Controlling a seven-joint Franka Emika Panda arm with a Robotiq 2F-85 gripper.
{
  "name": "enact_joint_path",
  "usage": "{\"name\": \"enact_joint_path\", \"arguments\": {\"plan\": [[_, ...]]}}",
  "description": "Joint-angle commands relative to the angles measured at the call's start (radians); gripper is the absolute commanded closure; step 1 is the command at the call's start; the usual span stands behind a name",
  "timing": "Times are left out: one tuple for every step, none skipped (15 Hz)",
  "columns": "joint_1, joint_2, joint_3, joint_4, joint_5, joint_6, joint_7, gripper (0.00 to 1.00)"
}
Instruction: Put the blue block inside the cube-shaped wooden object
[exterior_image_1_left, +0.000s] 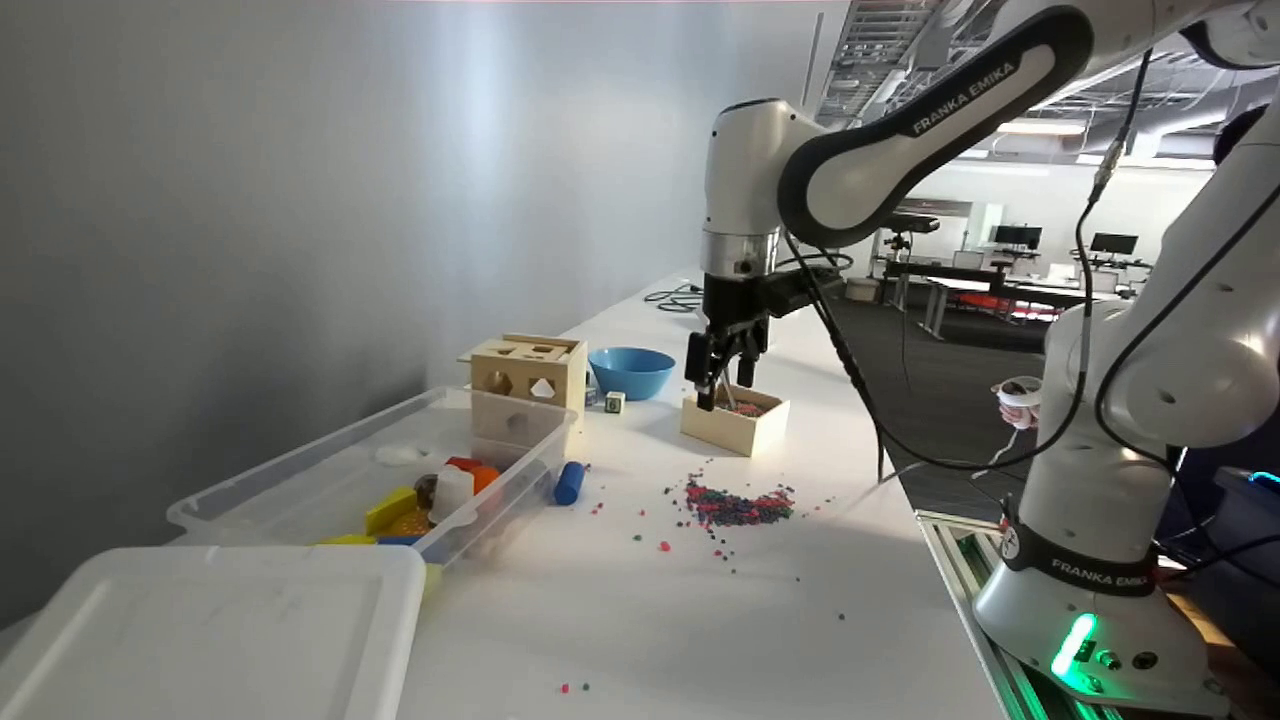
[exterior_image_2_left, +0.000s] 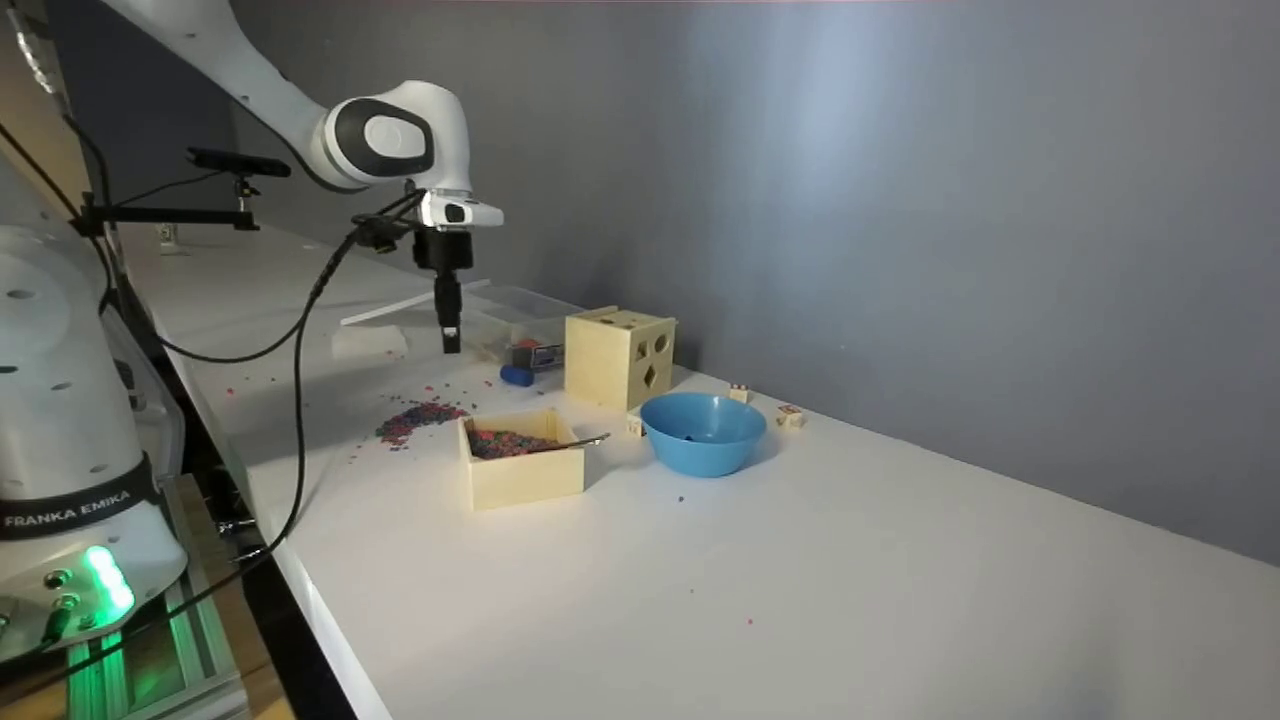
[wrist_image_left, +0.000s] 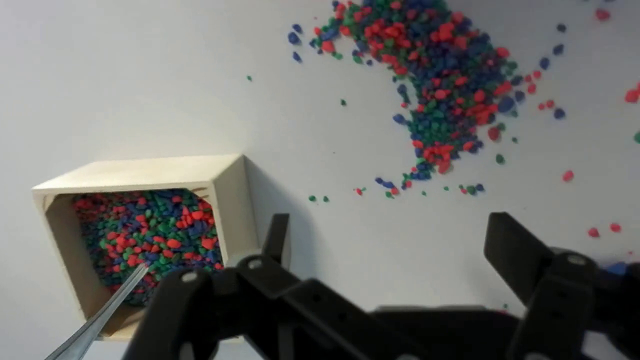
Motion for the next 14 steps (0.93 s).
{"name": "enact_joint_path", "arguments": {"plan": [[-0.022, 0.086, 0.009, 0.051, 0.034, 0.084, 0.161, 0.00], [-0.026, 0.092, 0.010, 0.055, 0.027, 0.105, 0.212, 0.00], [-0.008, 0.060, -0.001, 0.027, 0.007, 0.074, 0.139, 0.00], [-0.010, 0.072, -0.002, 0.036, 0.006, 0.088, 0.170, 0.00], [-0.010, 0.081, -0.003, 0.042, 0.006, 0.094, 0.187, 0.00], [-0.011, 0.084, -0.004, 0.045, 0.006, 0.095, 0.195, 0.00], [-0.011, 0.085, -0.004, 0.047, 0.006, 0.095, 0.198, 0.00], [-0.023, 0.099, 0.015, 0.040, -0.007, 0.139, 0.296, 0.00], [-0.026, 0.116, 0.025, 0.036, 0.006, 0.173, 0.381, 0.00], [-0.022, 0.129, 0.027, 0.036, 0.015, 0.190, 0.434, 0.00], [-0.021, 0.146, 0.033, 0.028, 0.008, 0.235, 0.500, 0.00], [-0.021, 0.166, 0.039, 0.022, 0.003, 0.271, 0.565, 0.00], [-0.018, 0.186, 0.045, 0.016, 0.001, 0.304, 0.631, 0.00], [-0.015, 0.210, 0.052, 0.008, -0.005, 0.346, 0.702, 0.00]]}}
